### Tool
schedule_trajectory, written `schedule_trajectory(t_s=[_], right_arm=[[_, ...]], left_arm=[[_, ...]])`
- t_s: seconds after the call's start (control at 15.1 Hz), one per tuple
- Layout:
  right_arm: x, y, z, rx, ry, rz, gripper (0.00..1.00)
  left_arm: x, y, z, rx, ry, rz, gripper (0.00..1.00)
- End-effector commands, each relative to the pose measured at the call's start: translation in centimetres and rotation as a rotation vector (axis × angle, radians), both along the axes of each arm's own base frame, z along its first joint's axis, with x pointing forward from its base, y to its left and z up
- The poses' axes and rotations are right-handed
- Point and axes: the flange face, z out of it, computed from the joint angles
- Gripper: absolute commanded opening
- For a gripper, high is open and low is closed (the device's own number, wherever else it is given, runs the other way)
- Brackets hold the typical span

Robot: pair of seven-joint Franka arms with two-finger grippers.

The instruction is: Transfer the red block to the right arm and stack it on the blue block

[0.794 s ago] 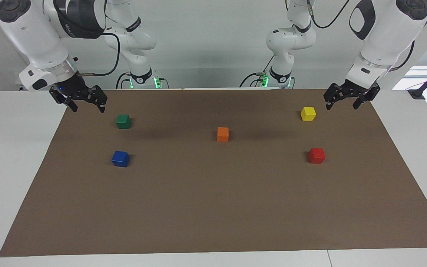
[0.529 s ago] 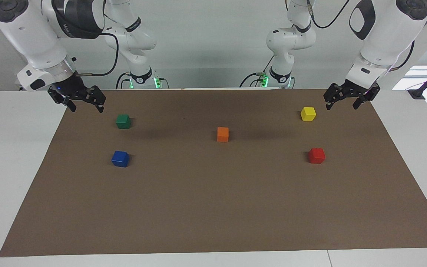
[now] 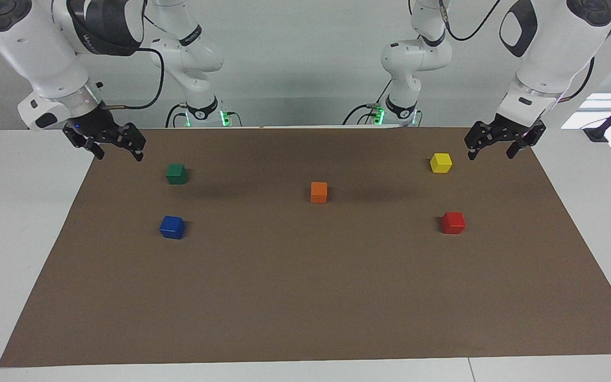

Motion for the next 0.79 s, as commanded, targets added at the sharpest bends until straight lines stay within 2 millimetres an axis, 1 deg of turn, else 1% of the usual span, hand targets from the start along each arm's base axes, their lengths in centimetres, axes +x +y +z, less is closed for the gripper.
schedule_trajectory(t_s=[0.0,0.13,0.2,0.33,0.4,0.46,0.53,0.6,0.66,0.73], right_arm=[[0.4,0.7,0.8,0.157,-0.06,0.075,1.0],[1.1,1.3,1.1,0.204,-0.125,0.088,1.0],[1.4,2.0,1.4,0.26,-0.147,0.081,1.0],[1.6,3.1,0.9,0.416,-0.155,0.049,1.0],[1.7,3.8,1.0,0.497,-0.161,0.034,1.0],[1.7,4.7,0.5,0.595,-0.156,0.014,1.0],[1.8,5.5,-0.1,0.689,-0.153,-0.015,1.0],[2.0,6.4,-0.6,0.777,-0.157,-0.045,1.0],[2.1,7.5,-1.2,0.848,-0.154,-0.065,1.0],[2.2,8.5,-1.6,0.916,-0.145,-0.083,1.0]], left_arm=[[1.1,0.3,-2.7,-0.004,-0.025,0.015,1.0],[2.7,0.4,-6.0,-0.008,0.02,0.016,1.0],[3.2,0.5,-7.1,-0.01,0.018,0.015,1.0],[4.1,0.8,-11.3,-0.013,0.047,0.019,1.0],[4.4,0.8,-12.8,-0.015,0.046,0.018,1.0],[4.4,1.0,-14.6,-0.016,0.052,0.022,1.0],[4.2,2.0,-16.2,-0.017,0.066,0.035,1.0],[3.5,3.2,-18.0,-0.017,0.072,0.048,1.0],[2.8,3.8,-19.3,-0.017,0.069,0.051,1.0],[2.4,4.3,-20.0,-0.017,0.065,0.049,1.0]])
